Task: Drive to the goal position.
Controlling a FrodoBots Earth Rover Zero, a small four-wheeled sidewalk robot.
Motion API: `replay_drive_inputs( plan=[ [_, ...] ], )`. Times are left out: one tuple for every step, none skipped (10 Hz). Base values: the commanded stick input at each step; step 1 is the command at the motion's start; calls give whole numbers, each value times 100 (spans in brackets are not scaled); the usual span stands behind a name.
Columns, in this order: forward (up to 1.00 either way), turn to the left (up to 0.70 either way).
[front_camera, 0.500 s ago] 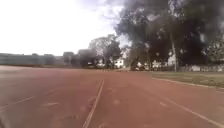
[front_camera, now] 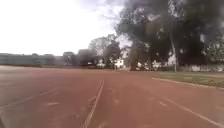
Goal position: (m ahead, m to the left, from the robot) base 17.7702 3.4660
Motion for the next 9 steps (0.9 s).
replay_drive_inputs(
  plan=[
    [70,0],
    [70,0],
    [70,0],
    [70,0],
    [70,0],
    [70,0],
    [70,0],
    [70,0],
    [70,0]
  ],
)
